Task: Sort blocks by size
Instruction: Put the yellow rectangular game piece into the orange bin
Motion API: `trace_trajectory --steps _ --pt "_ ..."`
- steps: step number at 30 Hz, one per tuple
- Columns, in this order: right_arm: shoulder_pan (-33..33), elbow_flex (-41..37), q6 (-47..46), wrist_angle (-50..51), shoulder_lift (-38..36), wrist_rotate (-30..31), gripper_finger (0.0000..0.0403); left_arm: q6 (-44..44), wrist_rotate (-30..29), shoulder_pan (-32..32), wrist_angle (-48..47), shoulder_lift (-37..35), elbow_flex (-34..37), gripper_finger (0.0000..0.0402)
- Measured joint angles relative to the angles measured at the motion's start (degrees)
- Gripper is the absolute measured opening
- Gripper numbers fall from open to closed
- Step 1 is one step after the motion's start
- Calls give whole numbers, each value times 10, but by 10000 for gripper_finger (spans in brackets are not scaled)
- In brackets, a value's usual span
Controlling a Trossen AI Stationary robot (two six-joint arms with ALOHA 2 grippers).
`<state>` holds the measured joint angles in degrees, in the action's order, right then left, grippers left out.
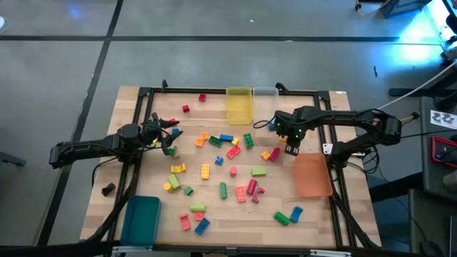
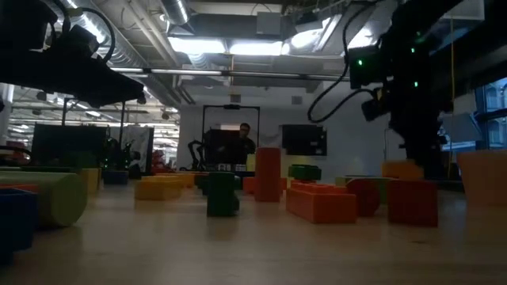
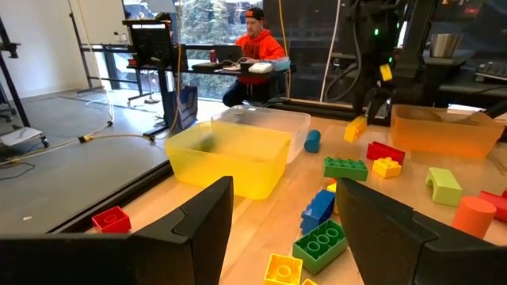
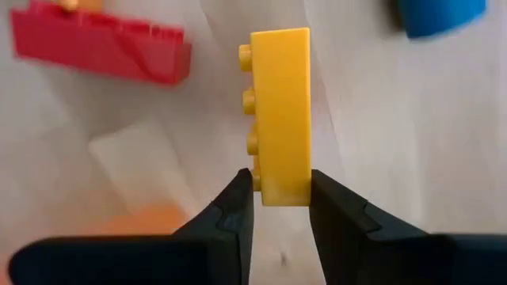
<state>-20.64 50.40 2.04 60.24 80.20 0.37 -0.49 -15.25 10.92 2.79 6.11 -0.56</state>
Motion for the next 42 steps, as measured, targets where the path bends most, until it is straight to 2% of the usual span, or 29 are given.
trace_trajectory --steps 4,7,11,13,16,20,26,34,38,42 --pt "0 65 -12 92 0 -32 100 -7 0 0 0 0 0 210" --pt "0 102 -43 148 0 -88 100 -10 0 0 0 0 0 210" --pt "8 123 -90 217 -1 -163 101 -10 0 0 0 0 0 210" --pt "20 124 -110 253 -1 -179 102 -10 0 0 0 0 0 210" --pt "53 123 -153 305 -1 -181 102 -10 0 0 0 0 0 210" --pt "104 115 -197 299 -12 -196 102 -10 0 0 0 0 0 210" --pt "183 88 -266 300 -13 -186 104 -11 0 0 0 0 0 210" --pt "248 34 -332 298 -12 -177 106 -40 -4 0 8 0 -6 210" --pt "256 19 -363 298 -12 -174 130 -53 -7 0 -3 0 -28 210" --pt "256 15 -365 298 -12 -157 172 -61 -6 0 -80 3 -64 210"
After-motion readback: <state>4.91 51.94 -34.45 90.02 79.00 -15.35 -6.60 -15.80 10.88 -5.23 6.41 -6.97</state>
